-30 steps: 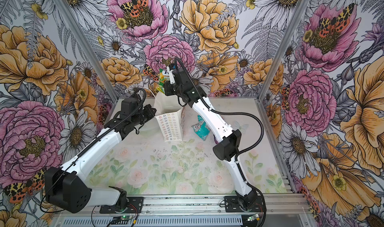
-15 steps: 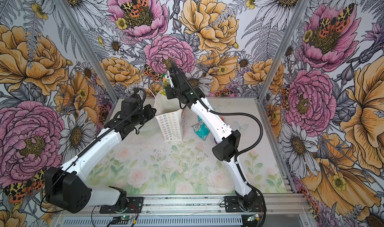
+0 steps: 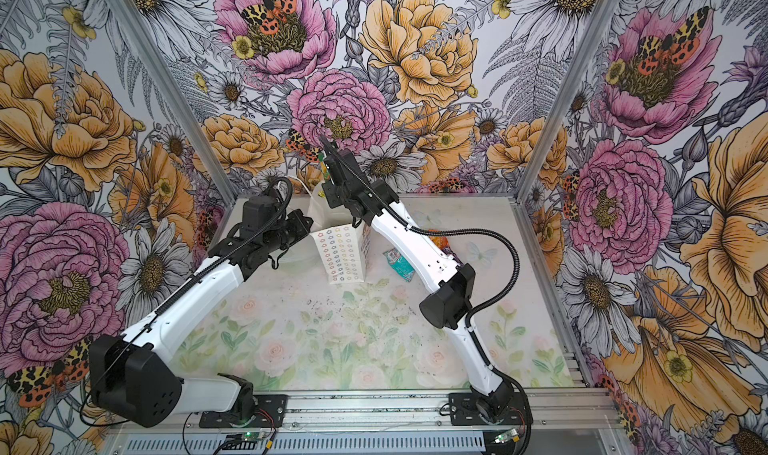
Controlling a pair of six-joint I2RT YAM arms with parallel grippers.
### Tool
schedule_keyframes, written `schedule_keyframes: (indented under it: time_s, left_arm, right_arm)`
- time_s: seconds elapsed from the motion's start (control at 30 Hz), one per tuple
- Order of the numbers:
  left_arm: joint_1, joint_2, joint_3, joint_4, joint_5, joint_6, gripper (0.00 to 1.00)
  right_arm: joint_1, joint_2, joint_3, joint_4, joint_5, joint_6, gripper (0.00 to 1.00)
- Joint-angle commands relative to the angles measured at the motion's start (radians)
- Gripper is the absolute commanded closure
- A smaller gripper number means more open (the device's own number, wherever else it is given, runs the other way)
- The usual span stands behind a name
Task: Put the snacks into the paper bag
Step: 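Lower the FOXS packet into the bag held by the left gripper, then push the FOXS packet down inside the bag with the right gripper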
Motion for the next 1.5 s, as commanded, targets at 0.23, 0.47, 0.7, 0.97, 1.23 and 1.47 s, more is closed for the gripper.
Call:
schedule_keyframes:
  time_s: [0.23, 0.47, 0.7, 0.97, 1.23, 1.47]
  left_arm:
    - [-0.002, -0.01, -0.015, -0.003, 0.008, -0.004, 1.0]
    - [-0.003, -0.007, -0.015, -0.003, 0.01, -0.004, 1.0]
    - [-0.003, -0.01, -0.019, 0.0, 0.011, -0.004, 1.0]
    - [-0.003, -0.01, -0.022, 0.001, 0.013, -0.005, 1.0]
    - [0.0, -0.004, -0.019, 0.001, 0.013, -0.005, 1.0]
    - [0.004, 0.005, -0.013, 0.002, 0.017, -0.005, 1.0]
  right_arm:
    - [0.011, 0.016, 0.0, 0.017, 0.108, 0.001, 0.95]
    - [0.009, 0.031, -0.002, 0.018, 0.093, 0.02, 0.95]
    - [0.008, 0.039, 0.001, 0.02, 0.068, 0.073, 0.94]
    - [0.004, 0.06, 0.003, 0.032, 0.071, 0.097, 0.93]
    - [-0.009, 0.084, 0.003, 0.07, 0.068, 0.094, 0.93]
    - [-0.011, 0.095, 0.003, 0.082, 0.065, 0.086, 0.93]
